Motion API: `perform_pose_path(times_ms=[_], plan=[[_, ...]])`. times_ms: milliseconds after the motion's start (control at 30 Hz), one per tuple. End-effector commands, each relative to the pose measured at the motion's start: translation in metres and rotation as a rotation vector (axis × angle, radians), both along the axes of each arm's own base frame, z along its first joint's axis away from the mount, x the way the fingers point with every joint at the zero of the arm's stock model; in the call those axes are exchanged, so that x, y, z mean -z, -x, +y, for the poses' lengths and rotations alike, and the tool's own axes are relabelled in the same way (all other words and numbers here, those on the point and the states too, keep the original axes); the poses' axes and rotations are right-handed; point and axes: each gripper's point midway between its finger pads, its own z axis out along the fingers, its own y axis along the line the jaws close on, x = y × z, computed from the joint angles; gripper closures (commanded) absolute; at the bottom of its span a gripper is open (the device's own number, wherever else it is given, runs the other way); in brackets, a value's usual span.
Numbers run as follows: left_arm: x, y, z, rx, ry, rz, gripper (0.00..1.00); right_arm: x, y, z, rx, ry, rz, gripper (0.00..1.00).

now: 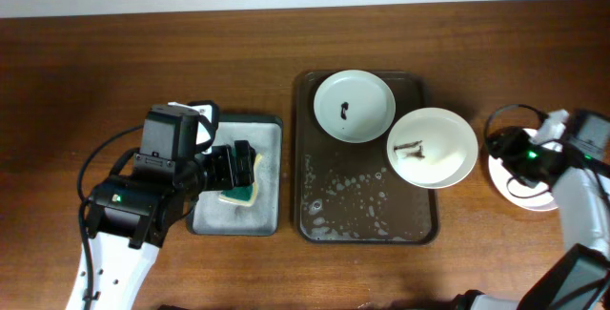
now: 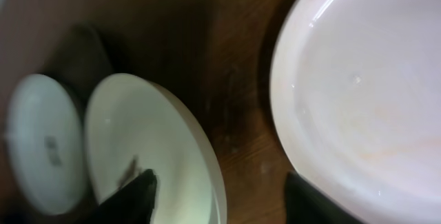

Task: Clean dirty plates on tray and stack at the side
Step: 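Grasp the stained white plate rim with the right gripper and lift it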

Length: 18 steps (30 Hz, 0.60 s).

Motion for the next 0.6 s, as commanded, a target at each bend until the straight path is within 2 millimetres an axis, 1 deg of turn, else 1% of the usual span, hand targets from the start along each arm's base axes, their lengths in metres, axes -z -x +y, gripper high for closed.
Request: perform_pose_path(times_ms=[0, 33, 67, 167, 233, 267, 300, 333, 367, 400, 433, 467, 567], plan=[[-0.007, -0.001, -0.001, 0.008, 0.006, -0.02, 0.01, 0.002, -0.016, 0.007, -0.163, 0.255, 0.022, 0.51], [-0.007, -0.001, -0.001, 0.009, 0.006, -0.02, 0.01, 0.004, -0.024, 0.015, -0.217, 0.293, 0.012, 0.51], [-0.007, -0.001, -0.001, 0.009, 0.006, -0.02, 0.01, 0.007, -0.027, 0.014, -0.216, 0.333, 0.026, 0.51], [-0.007, -0.001, -0.001, 0.009, 0.006, -0.02, 0.01, 0.021, -0.026, -0.007, -0.162, 0.479, 0.121, 0.51], [-0.007, -0.001, -0.001, 0.009, 0.006, -0.02, 0.01, 0.032, -0.026, -0.006, -0.171, 0.465, 0.142, 0.51], [-0.007, -0.001, -0.001, 0.009, 0.006, -0.02, 0.01, 0.038, -0.026, -0.006, -0.18, 0.462, 0.154, 0.53], [-0.007, -0.001, -0.001, 0.009, 0.006, -0.02, 0.01, 0.042, -0.025, -0.004, -0.197, 0.457, 0.161, 0.59], [-0.007, -0.001, -0.001, 0.009, 0.006, -0.02, 0.01, 0.046, -0.026, 0.0, -0.212, 0.431, 0.158, 0.7], [-0.007, -0.001, -0.001, 0.009, 0.006, -0.02, 0.0, 0.046, -0.028, 0.007, -0.231, 0.397, 0.142, 0.76], [-0.007, -0.001, -0.001, 0.009, 0.006, -0.02, 0.01, 0.046, -0.031, 0.017, -0.257, 0.351, 0.116, 0.89], [-0.007, -0.001, -0.001, 0.009, 0.006, -0.02, 0.01, 0.043, -0.033, 0.025, -0.276, 0.315, 0.09, 0.96], [-0.007, -0.001, -0.001, 0.009, 0.006, -0.02, 0.01, 0.037, -0.033, 0.03, -0.28, 0.286, 0.079, 0.96], [-0.007, -0.001, -0.001, 0.009, 0.006, -0.02, 0.01, 0.02, -0.028, 0.033, -0.261, 0.267, 0.071, 0.96]])
